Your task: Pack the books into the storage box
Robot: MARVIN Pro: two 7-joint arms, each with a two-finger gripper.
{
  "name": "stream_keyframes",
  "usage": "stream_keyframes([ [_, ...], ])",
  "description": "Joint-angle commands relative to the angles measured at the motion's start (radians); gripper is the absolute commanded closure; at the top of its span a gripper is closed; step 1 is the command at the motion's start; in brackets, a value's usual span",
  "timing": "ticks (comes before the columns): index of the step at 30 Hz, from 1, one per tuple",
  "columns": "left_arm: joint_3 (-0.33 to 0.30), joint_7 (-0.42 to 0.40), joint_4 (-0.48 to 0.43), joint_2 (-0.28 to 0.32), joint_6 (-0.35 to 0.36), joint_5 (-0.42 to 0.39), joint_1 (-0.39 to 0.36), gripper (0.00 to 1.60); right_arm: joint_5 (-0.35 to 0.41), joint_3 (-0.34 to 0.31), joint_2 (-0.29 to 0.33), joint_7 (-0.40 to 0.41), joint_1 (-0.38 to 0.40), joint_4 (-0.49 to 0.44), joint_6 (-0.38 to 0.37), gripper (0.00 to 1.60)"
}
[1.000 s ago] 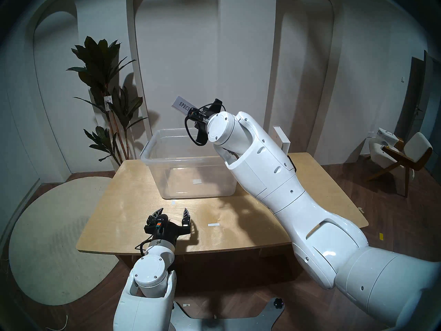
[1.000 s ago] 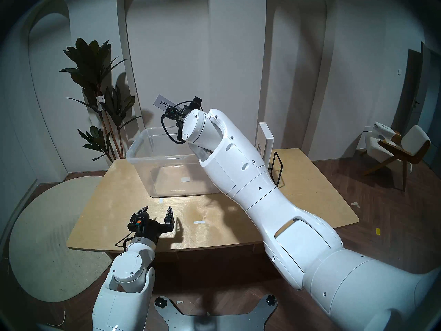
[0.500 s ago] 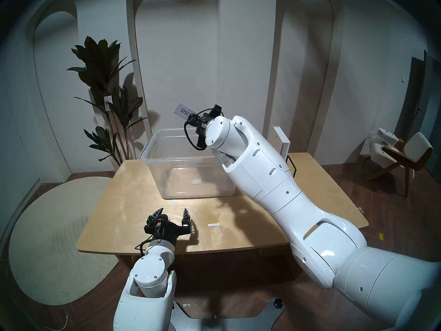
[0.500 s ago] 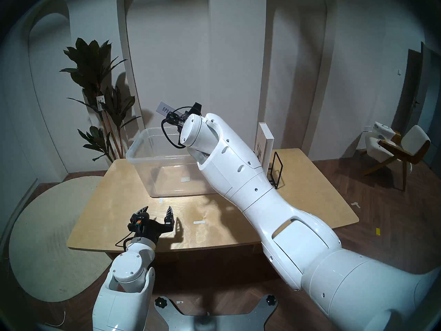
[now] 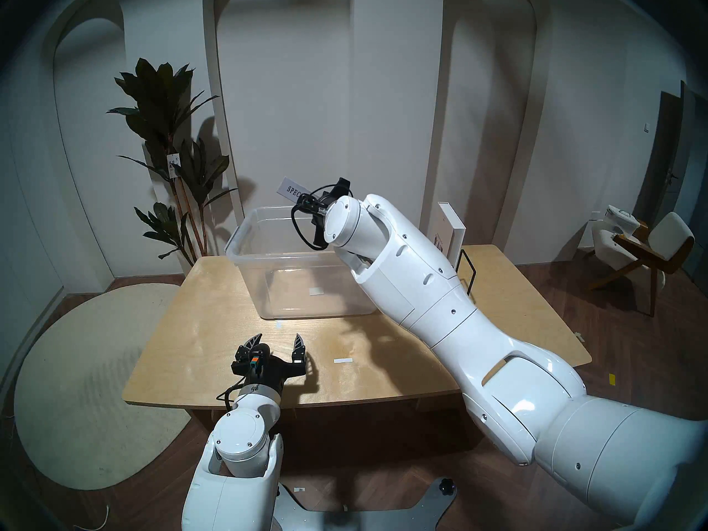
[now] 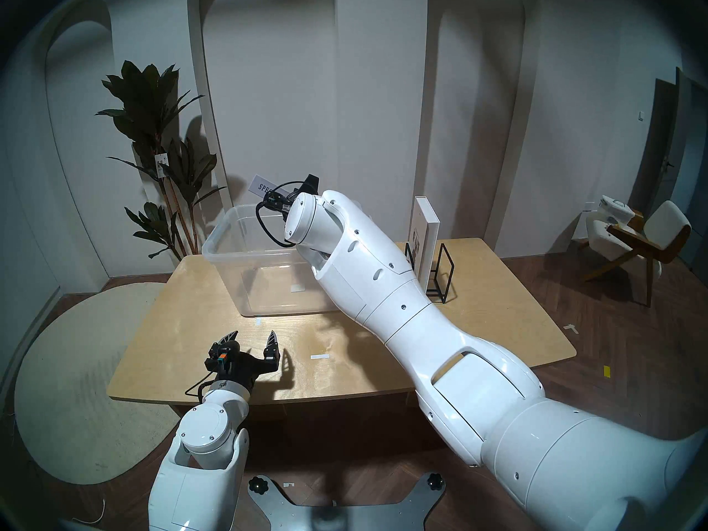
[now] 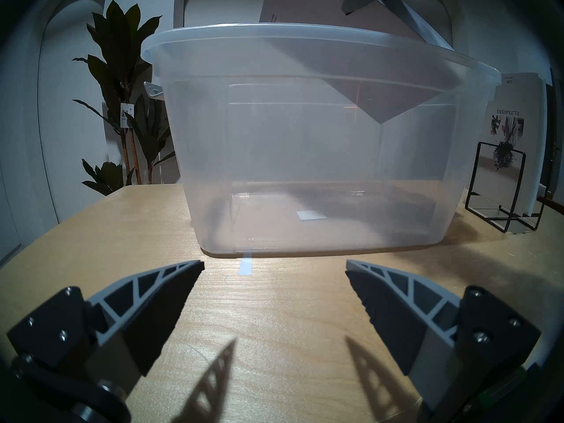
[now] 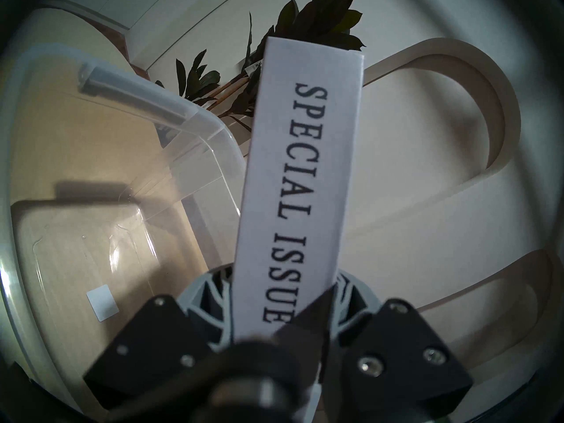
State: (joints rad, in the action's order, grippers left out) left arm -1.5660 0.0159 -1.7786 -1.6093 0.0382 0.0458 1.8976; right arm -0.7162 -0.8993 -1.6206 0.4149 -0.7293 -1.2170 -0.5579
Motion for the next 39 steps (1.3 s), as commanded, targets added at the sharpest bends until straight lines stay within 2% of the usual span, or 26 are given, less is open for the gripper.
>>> stream_keyframes([
  [1,0.000,0.002,-0.023,0.001,-0.004,-0.001,-0.007,0.00,0.013,-0.021,-0.044,-0.032,0.016,-0.010,-0.004,0.90],
  [2,0.000,0.002,-0.022,0.001,-0.004,-0.001,-0.007,0.00,0.021,-0.029,-0.046,-0.030,0.015,-0.021,-0.006,0.00],
  [14,0.000,0.001,-0.019,0.001,-0.005,0.000,-0.009,0.00,0.093,-0.133,-0.062,-0.087,0.006,-0.189,0.019,0.00],
  [25,0.000,0.001,-0.021,0.001,-0.005,-0.001,-0.008,0.00,0.131,-0.199,-0.024,-0.121,-0.071,-0.333,0.019,0.00],
  [30,0.000,0.001,-0.020,0.001,-0.005,-0.001,-0.008,0.00,0.158,-0.263,-0.001,-0.144,-0.120,-0.413,0.015,0.00],
  [31,0.000,0.001,-0.020,0.001,-0.005,0.000,-0.008,0.00,0.162,-0.274,0.000,-0.150,-0.115,-0.406,0.019,0.00],
  [39,0.000,0.001,-0.018,0.001,-0.005,0.000,-0.009,0.00,0.197,-0.396,0.037,-0.194,-0.156,-0.517,0.034,0.00],
])
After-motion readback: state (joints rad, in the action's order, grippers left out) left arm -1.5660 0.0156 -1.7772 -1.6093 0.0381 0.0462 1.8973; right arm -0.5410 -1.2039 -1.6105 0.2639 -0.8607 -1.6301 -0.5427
